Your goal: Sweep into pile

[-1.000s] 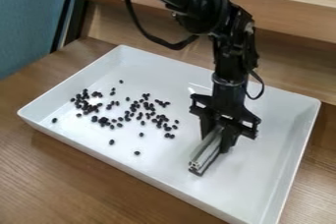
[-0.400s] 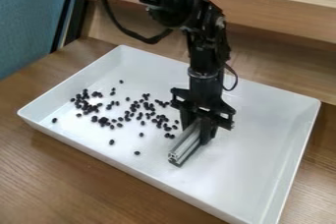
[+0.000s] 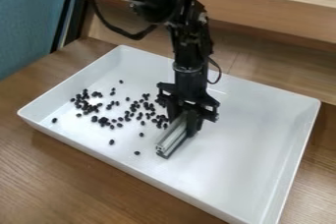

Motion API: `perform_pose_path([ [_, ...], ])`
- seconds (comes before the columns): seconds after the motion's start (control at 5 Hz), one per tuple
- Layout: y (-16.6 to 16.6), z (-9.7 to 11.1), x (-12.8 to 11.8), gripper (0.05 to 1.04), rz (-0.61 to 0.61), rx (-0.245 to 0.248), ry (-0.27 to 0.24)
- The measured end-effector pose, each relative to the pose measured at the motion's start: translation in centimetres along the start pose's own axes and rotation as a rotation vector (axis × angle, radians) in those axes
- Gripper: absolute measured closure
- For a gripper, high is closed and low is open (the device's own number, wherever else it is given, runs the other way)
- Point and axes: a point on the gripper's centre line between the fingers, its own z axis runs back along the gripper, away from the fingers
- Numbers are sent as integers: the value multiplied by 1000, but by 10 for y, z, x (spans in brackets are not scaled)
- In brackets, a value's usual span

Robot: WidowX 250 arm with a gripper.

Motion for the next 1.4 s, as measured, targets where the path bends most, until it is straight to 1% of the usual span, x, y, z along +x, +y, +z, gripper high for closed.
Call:
perform_pose_path([
  [0.2,15,-1,3,685,11,5,-25],
  [0.4,28,-3,1,685,13,8,-31],
  [0.6,47,-5,-3,685,43,12,-39],
  [0.8,63,-4,-8,685,78,14,-34],
  [1.0,87,-4,-21,685,137,17,-20],
  [1.2,108,-3,-28,685,166,23,-10],
  [1.4,116,-1,-28,685,159,29,-5],
])
